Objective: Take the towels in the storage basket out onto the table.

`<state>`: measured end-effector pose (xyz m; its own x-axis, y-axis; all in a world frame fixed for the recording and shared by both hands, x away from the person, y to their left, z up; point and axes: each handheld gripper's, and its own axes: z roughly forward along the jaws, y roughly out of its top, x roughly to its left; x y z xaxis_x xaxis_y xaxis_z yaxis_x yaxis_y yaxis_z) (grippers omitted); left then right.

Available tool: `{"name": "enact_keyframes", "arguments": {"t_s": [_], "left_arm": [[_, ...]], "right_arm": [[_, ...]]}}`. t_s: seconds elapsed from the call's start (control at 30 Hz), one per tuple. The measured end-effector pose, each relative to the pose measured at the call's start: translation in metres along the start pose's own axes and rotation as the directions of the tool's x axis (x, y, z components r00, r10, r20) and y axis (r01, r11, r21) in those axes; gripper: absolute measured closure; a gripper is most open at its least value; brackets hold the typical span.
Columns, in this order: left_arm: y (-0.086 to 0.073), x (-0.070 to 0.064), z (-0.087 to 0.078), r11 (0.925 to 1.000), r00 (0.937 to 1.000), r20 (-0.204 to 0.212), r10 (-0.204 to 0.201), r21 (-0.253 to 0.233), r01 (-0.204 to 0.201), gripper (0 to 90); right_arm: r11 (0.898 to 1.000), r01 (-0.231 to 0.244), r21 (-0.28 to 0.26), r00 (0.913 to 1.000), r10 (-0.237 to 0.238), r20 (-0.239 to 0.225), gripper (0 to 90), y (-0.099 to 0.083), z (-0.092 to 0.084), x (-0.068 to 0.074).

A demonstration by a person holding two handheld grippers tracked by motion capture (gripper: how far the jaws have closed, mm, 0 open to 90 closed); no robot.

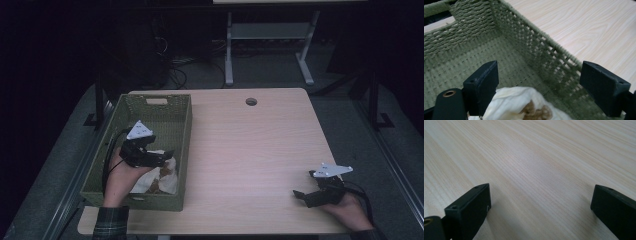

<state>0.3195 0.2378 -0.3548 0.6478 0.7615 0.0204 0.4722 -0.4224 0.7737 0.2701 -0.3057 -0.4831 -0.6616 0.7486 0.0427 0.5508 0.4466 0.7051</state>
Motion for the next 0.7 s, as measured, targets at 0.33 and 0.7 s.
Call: {"name": "enact_keyframes", "arguments": {"t_s": [0.33, 0.7], "left_arm": [[-0.016, 0.012, 0.003, 0.9986, 0.9998, -0.019, 0.003, 0.053, -0.002, 15.1], [-0.029, 0.019, 0.012, 0.9942, 0.9998, -0.017, 0.009, 0.107, -0.007, 15.1]], "right_arm": [[1.0, 0.0, 0.0, 1.0, 0.0, 0.0, 2.5, 0.0, 0.0, 0.0], [1.0, 0.0, 0.001, 1.0, 0.0, 0.0, 2.5, 0.0, 0.0, 0.0]]}}
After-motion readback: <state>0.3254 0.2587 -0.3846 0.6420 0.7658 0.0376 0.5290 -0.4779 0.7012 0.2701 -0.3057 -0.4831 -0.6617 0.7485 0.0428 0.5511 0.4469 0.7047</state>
